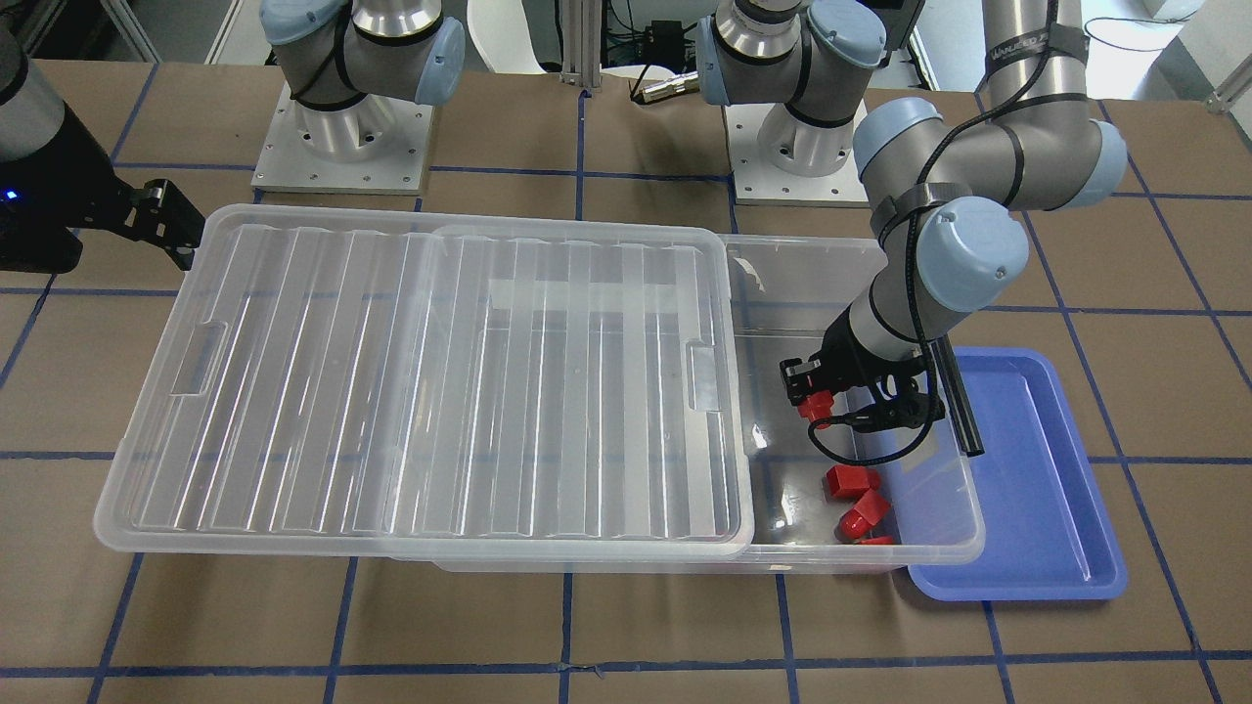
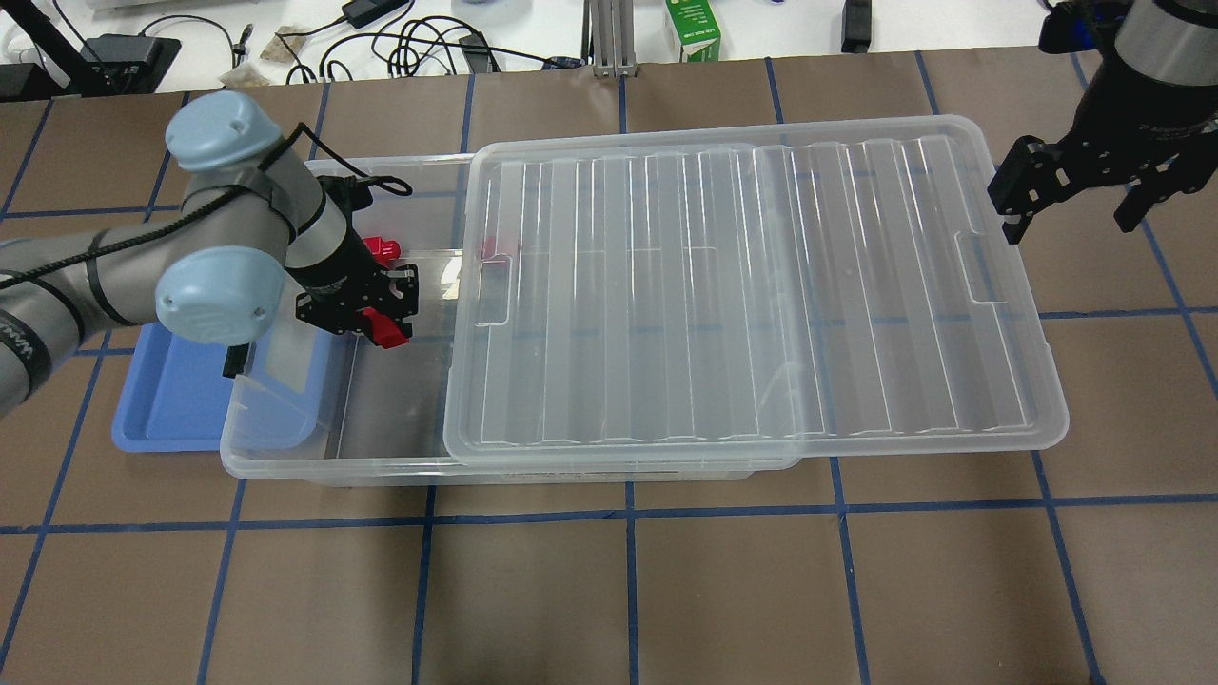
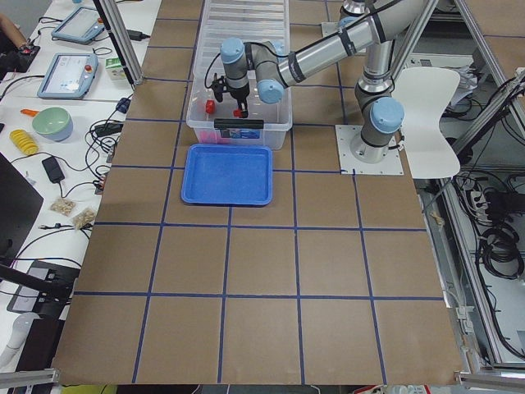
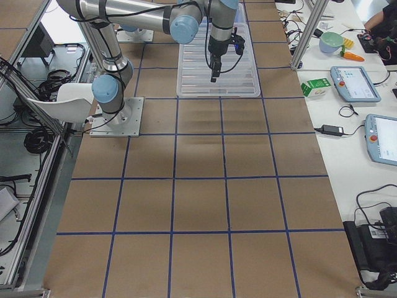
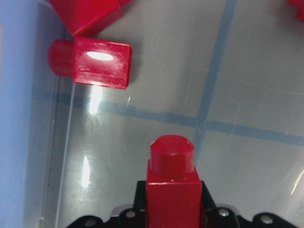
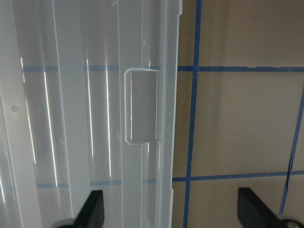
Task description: Place red block in blue tray from box
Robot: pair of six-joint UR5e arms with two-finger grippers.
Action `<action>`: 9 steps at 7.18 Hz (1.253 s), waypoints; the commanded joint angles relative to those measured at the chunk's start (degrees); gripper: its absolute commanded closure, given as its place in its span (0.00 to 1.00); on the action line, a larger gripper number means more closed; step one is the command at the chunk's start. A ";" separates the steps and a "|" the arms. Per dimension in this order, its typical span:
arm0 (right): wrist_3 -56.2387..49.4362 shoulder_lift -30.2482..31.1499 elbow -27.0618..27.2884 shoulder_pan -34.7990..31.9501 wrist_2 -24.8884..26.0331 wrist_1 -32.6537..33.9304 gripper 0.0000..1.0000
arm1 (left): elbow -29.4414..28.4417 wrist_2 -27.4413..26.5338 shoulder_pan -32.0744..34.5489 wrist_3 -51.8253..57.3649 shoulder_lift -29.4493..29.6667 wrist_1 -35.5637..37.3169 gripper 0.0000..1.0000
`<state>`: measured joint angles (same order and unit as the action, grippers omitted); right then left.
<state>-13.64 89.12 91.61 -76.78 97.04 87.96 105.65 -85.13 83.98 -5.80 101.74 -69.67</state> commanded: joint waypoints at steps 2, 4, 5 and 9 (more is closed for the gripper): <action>0.10 0.00 -0.02 -0.03 -0.18 -0.07 0.00 | -12.81 -0.56 -0.56 0.69 -6.80 -21.00 1.00; 0.02 -0.09 0.06 -0.03 -0.44 -0.07 0.00 | -13.20 -0.74 -7.55 12.82 -5.07 -20.87 1.00; -0.24 -0.09 0.06 -0.03 -0.27 0.19 0.00 | -13.28 -0.65 -12.91 21.01 -4.36 -20.86 1.00; -1.11 -3.15 -0.02 3.45 0.00 0.89 0.00 | -9.25 -0.74 -22.71 45.41 6.07 -7.55 1.00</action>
<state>-14.05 87.34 91.65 -75.55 97.04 88.59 94.60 -85.86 62.88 34.54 103.71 -83.26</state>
